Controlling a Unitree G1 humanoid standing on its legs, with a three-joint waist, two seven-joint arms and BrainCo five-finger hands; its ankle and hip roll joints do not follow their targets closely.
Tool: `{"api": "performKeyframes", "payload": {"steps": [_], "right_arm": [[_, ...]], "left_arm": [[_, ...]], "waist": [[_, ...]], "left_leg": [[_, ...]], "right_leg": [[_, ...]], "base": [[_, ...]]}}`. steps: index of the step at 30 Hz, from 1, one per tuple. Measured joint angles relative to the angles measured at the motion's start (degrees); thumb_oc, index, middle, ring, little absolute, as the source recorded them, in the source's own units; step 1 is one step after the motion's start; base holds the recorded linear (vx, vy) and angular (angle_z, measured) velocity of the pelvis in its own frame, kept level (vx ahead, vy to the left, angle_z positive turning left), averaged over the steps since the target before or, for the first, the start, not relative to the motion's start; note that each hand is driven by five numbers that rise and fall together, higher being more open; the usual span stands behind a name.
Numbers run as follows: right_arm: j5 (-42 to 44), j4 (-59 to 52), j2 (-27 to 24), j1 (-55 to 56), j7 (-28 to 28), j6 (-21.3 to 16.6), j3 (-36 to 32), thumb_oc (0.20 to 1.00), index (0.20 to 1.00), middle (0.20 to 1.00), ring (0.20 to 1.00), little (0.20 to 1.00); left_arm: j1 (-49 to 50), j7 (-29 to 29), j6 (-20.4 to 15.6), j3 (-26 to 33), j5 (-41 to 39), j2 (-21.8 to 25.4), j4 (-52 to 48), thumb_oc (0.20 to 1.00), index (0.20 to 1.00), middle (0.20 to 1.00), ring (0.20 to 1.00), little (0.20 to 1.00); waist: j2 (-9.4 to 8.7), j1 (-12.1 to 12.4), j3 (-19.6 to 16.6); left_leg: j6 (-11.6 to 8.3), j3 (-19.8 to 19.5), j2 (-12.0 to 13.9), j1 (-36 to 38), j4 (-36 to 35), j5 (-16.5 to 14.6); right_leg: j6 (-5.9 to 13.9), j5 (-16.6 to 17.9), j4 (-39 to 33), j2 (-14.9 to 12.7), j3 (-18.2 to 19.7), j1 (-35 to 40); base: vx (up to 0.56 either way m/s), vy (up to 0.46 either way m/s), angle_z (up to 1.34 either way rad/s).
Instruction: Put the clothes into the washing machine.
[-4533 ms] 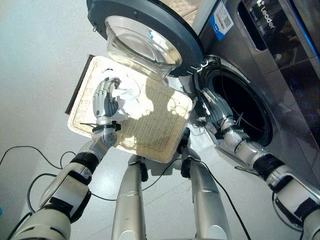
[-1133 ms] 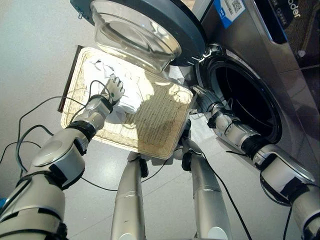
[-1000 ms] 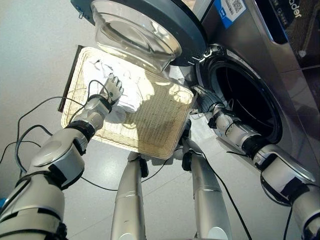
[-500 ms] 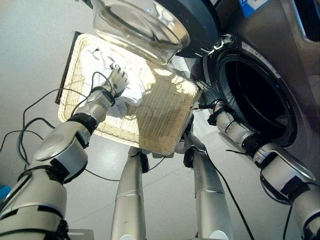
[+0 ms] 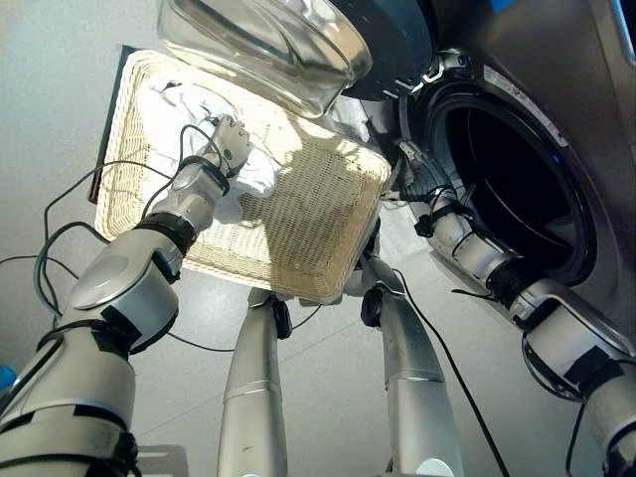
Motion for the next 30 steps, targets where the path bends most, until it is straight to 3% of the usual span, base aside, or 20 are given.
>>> {"api": "performKeyframes", "payload": {"steps": [7, 11, 15, 16, 20, 23, 28, 30], "right_arm": [[0.9, -1.7, -0.2, 0.0, -0.4, -0.1, -0.6, 1.000, 1.000, 1.000, 1.000, 1.000], [0.9, -2.2, -0.1, 0.2, -0.4, -0.2, -0.6, 1.000, 1.000, 1.000, 1.000, 1.000], [0.9, -2.2, -0.1, 0.6, -0.4, -0.2, -0.7, 1.000, 1.000, 1.000, 1.000, 1.000], [0.9, -2.2, -0.1, 1.0, -0.5, -0.3, -0.8, 1.000, 1.000, 1.000, 1.000, 1.000], [0.9, -2.2, -0.1, 2.1, -1.0, -0.4, -2.0, 1.000, 1.000, 1.000, 1.000, 1.000], [0.9, -2.2, 0.0, 4.2, -1.2, -0.4, -3.3, 1.000, 1.000, 1.000, 1.000, 1.000], [0.8, -4.6, 0.1, 7.3, -1.2, -0.4, -5.6, 1.000, 1.000, 1.000, 1.000, 1.000], [0.8, -4.6, 0.2, 7.6, -1.1, -0.4, -5.7, 1.000, 1.000, 1.000, 1.000, 1.000]], "left_arm": [[0.2, 3.7, -2.2, 0.7, -1.2, 0.5, 2.1, 0.200, 0.200, 0.200, 0.200, 0.200], [0.7, 9.6, -3.7, 1.3, -3.5, 1.0, 2.7, 0.200, 0.200, 0.200, 0.200, 0.200], [2.0, 16.9, -7.5, 1.9, -10.0, 1.8, 3.8, 0.200, 0.200, 0.200, 0.200, 0.200], [3.1, 20.3, -9.7, 2.0, -14.8, 2.6, 3.7, 0.200, 0.200, 0.200, 0.200, 0.200], [4.8, 22.9, -12.0, 3.7, -19.6, 3.0, 3.6, 0.200, 0.200, 0.200, 0.200, 0.200], [8.1, 25.6, -15.8, 11.7, -30.8, 2.9, 1.3, 0.200, 0.200, 0.200, 0.200, 0.200], [13.4, 26.2, -23.1, 22.1, -40.8, 2.6, -3.6, 0.200, 0.200, 0.200, 0.200, 0.200], [14.6, 25.7, -25.4, 23.5, -43.5, 2.5, -4.6, 0.200, 0.200, 0.200, 0.200, 0.200]], "waist": [[0.00, -0.1, 0.0], [0.00, -0.1, 0.0], [-0.01, -0.1, 0.0], [-0.01, -0.1, 0.0], [-0.04, 0.0, 0.0], [-0.07, 0.0, 0.0], [-0.10, 0.1, 0.0], [-0.10, 0.2, 0.0]], "left_leg": [[-0.01, -0.1, 0.1, -0.1, 0.2, 0.1], [0.01, -0.1, 0.1, 0.2, 0.4, 0.1], [0.03, 0.0, 0.1, 1.2, 0.4, 0.1], [0.03, 0.0, 0.1, 1.7, 0.4, 0.1], [0.15, 0.1, 0.0, 1.9, 0.5, 0.2], [0.16, 0.1, 0.1, 3.5, 0.6, 0.2], [0.15, 0.0, 0.2, 6.2, 0.6, 0.2], [0.07, 0.0, 0.3, 6.7, 0.6, 0.1]], "right_leg": [[-0.22, 0.2, 0.0, 0.0, -0.2, 0.2], [-0.23, 0.2, -0.1, 0.0, -0.6, 0.8], [-0.23, 0.2, -0.1, -0.1, -0.6, 1.8], [-0.23, 0.2, -0.1, -0.1, -0.6, 2.3], [-0.24, 0.2, 0.1, -0.1, -0.5, 2.5], [-0.24, 0.2, 0.4, -0.2, -0.5, 3.9], [-0.18, 0.1, 0.2, -0.1, -0.5, 6.7], [0.17, -0.1, 0.2, 0.0, -0.5, 7.3]], "base": [[0.00, 0.000, 0.00], [-0.01, 0.008, 0.03], [0.00, 0.014, 0.01], [0.00, 0.000, 0.00], [0.00, 0.000, 0.00], [0.00, 0.000, 0.00], [0.00, 0.000, 0.00], [0.00, 0.000, 0.00]]}}
